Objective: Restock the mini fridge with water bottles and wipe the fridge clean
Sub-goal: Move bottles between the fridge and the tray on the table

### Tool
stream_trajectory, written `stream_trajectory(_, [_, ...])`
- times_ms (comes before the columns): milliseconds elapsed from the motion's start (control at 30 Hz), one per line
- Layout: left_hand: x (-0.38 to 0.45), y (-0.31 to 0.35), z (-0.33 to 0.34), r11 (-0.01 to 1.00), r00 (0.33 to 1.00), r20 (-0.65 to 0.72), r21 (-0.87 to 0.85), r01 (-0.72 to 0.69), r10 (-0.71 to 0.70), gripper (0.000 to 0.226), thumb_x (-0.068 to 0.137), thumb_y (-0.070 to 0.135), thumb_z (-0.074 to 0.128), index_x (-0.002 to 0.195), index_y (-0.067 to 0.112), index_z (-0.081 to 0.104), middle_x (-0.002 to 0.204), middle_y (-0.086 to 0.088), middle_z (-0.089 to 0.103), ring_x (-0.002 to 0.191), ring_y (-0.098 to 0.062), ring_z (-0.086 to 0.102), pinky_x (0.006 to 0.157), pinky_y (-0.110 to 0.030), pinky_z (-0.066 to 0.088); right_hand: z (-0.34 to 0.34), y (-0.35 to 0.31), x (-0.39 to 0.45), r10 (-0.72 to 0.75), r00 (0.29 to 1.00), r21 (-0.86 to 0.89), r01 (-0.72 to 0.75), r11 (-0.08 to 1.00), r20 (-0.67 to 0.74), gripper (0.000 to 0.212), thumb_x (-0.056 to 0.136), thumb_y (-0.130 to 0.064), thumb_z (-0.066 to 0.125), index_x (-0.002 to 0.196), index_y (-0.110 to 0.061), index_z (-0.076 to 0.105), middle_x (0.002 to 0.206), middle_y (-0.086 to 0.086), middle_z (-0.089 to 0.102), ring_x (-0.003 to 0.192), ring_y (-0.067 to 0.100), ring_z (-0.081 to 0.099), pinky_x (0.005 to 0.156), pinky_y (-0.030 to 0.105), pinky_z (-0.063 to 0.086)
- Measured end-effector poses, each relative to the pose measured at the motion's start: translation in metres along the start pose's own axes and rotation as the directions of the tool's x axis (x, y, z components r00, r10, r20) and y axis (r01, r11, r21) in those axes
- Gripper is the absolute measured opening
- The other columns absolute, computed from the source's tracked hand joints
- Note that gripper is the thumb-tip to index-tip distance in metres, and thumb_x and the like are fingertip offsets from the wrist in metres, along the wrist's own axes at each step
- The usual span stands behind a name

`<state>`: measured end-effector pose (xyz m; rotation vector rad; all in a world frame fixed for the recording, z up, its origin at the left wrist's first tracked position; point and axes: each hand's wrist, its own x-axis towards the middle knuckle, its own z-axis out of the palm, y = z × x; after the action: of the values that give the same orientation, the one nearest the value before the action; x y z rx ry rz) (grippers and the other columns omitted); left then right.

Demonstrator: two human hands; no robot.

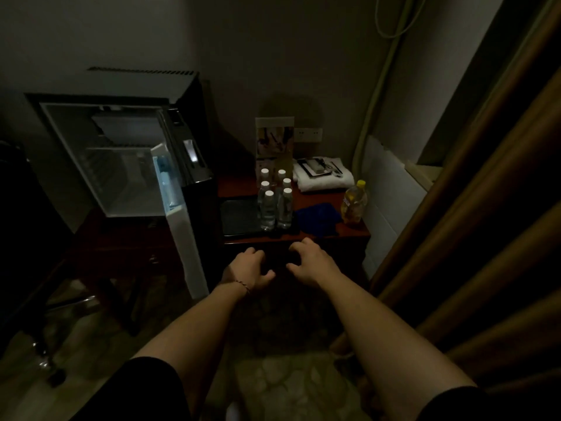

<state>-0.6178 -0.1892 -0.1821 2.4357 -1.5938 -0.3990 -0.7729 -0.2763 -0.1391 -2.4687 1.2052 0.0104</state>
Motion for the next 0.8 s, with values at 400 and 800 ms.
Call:
stream_trajectory(400, [-0.092,-0.086,-0.040,0.993,0.996,0.009,-0.086,-0.083,0.084,0.041,0.089,0.049,0.063,0.119,0.021,0.059,0.119,-0.001,0.058,0.104,-0.017,0.059,0.090,-0.033,0.052,0.031,-0.114,-0.062,-0.034,0.999,-0.031,0.033,0.999,-0.030,0.051,0.092,-0.036,0.066,0.139,-0.026,0.048,0.133,-0.002,0.044,0.117,0.022,0.054,0.095,0.041,0.051])
stream_trajectory(800, [-0.138,-0.285,-0.138,0.999,0.998,-0.053,-0.032,-0.016,0.015,0.038,0.087,0.054,0.062,0.110,0.025,0.058,0.110,0.003,0.053,0.098,-0.014,0.055,0.088,-0.036,0.053,0.070,-0.316,-0.039,-0.116,0.992,-0.128,0.110,0.986,-0.044,0.046,0.092,-0.043,0.064,0.131,-0.022,0.052,0.129,0.003,0.047,0.116,0.025,0.054,0.094,0.041,0.050])
